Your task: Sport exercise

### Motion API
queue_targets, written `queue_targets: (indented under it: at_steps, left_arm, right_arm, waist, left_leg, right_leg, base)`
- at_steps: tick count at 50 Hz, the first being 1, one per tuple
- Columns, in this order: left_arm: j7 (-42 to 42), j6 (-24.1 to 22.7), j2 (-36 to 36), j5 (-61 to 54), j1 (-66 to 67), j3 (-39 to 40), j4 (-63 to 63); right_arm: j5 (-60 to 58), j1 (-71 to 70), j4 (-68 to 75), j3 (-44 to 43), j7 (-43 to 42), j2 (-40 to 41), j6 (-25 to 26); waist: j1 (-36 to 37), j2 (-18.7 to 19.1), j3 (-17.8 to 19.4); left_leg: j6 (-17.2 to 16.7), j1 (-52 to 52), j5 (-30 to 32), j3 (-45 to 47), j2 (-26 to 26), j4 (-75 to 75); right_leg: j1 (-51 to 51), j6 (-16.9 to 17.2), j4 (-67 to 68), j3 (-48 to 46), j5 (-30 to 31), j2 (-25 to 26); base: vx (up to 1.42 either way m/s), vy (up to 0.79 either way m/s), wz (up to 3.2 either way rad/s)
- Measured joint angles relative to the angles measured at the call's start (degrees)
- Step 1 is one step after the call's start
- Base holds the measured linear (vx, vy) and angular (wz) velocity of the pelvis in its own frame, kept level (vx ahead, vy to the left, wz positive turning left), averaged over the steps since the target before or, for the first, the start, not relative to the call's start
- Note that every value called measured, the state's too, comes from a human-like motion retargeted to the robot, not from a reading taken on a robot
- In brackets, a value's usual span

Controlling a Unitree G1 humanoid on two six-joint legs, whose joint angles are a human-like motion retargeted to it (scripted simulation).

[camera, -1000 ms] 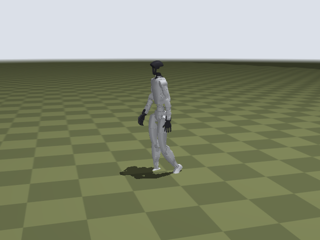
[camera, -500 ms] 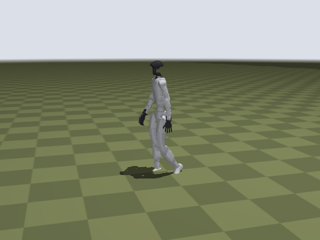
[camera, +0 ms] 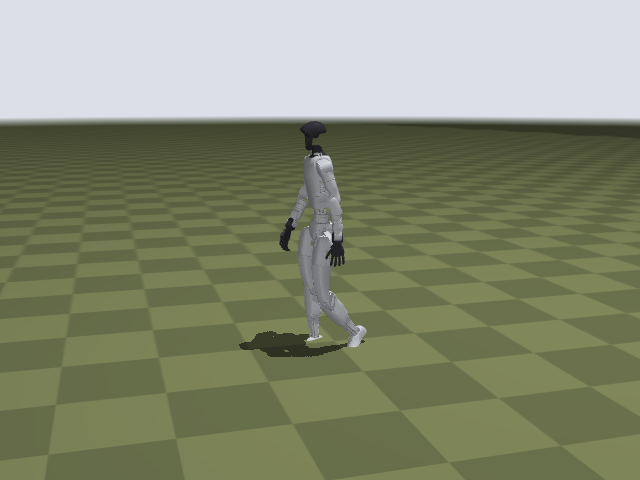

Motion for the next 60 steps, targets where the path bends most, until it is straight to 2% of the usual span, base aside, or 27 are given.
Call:
queue_targets:
  at_steps: [42, 58, 60]
  left_arm:
    - [0.2, 1.6, 1.3, -0.4, -0.5, 4.5, -0.9]
    - [-0.2, 2.4, 2.2, -1.4, -1.4, 7.2, -2.1]
    - [-0.4, 2.5, 2.3, -1.5, -1.8, 7.4, -2.2]
  right_arm:
    - [-5.2, -1.9, -2.2, 4.2, 5.1, 0.5, 1.2]
    - [-6.4, -3.1, -3.6, 4.8, 7.2, 0.5, 1.9]
    - [-6.6, -3.4, -4.0, 4.6, 7.6, 0.2, 2.0]
  waist:
    - [-0.9, 1.2, 1.6]
    - [-0.4, 1.9, 3.0]
    - [-0.5, 1.2, 2.8]
  left_leg:
    - [-2.0, -4.0, 2.2, -2.4, 4.3, 7.8]
    - [-5.4, -7.6, 8.1, -6.9, 5.4, 12.5]
    - [-6.4, -8.6, 9.8, -8.1, 4.2, 12.4]
  right_leg:
    - [-1.3, 0.0, 2.7, 2.3, -1.1, 2.8]
    - [-3.0, 0.0, 7.3, 3.4, -3.1, 4.9]
    - [-3.7, 0.0, 8.2, 3.4, -3.8, 4.1]
  base:
    - [0.0, 0.0, 0.0]
    - [0.0, 0.0, 0.0]
    - [0.0, 0.0, 0.0]
